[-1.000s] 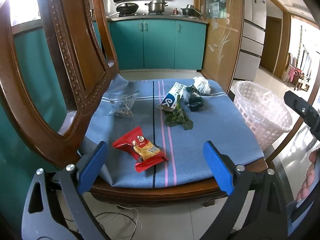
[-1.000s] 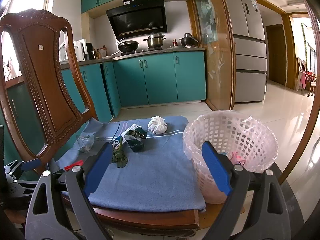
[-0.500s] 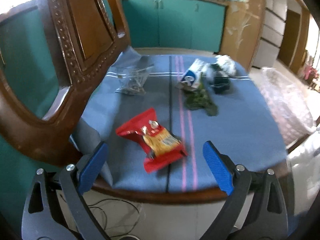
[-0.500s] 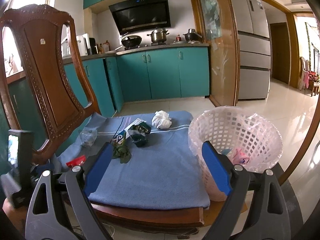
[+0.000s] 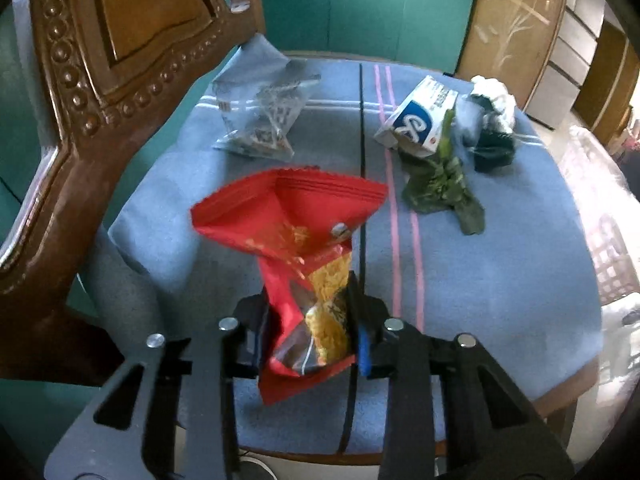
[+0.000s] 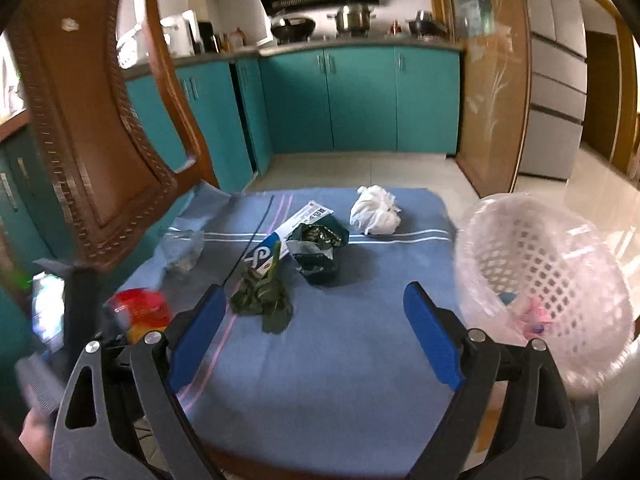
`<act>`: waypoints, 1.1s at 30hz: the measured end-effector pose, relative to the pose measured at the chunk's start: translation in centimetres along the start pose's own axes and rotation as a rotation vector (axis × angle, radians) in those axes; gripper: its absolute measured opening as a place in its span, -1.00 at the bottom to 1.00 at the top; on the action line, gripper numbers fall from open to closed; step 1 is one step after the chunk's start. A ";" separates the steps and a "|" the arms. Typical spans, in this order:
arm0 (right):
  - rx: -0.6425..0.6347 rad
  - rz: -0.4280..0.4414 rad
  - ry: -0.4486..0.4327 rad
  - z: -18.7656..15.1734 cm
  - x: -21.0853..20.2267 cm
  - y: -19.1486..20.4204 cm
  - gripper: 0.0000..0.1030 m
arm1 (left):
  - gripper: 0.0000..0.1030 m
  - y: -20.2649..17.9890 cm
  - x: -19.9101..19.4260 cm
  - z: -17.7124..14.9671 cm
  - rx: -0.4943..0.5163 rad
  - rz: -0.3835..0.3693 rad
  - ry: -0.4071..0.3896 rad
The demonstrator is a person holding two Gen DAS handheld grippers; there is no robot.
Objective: Collect trash
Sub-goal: 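Grasp the red snack bag with the left gripper while the right gripper grasps the dark green bag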
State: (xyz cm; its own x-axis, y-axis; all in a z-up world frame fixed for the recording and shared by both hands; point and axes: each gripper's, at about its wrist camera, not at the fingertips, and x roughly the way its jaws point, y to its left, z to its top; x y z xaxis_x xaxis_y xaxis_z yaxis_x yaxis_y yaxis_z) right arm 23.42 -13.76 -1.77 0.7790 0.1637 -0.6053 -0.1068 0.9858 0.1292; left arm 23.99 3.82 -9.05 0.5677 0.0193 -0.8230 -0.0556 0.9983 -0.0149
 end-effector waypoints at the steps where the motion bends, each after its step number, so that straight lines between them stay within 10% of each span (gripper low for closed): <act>1: -0.005 -0.007 0.009 0.4 1.1 0.1 0.72 | -0.39 0.0 -0.7 0.1 0.006 -0.004 -0.024; 10: 0.001 -0.038 0.103 2.8 10.1 1.0 0.71 | -0.44 2.1 -10.1 0.7 0.012 -0.089 -0.333; 15: 0.033 -0.014 0.179 2.5 12.8 0.0 -0.28 | -0.44 4.3 -11.4 1.3 -0.037 -0.099 -0.391; 27: 0.007 0.089 -0.026 0.1 -6.2 -0.9 -0.40 | -0.44 3.3 -12.1 0.3 0.014 -0.153 -0.379; 33: -0.009 0.061 -0.027 -3.7 -8.5 -1.3 -0.41 | -0.44 1.5 -12.2 -1.0 0.059 -0.144 -0.354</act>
State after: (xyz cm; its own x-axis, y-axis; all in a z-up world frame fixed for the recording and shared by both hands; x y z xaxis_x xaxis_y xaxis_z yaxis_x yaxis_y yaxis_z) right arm 14.69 -16.34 0.30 0.7871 0.2226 -0.5753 -0.1601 0.9744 0.1579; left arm 16.22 5.02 0.40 0.8153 -0.1140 -0.5677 0.0868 0.9934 -0.0749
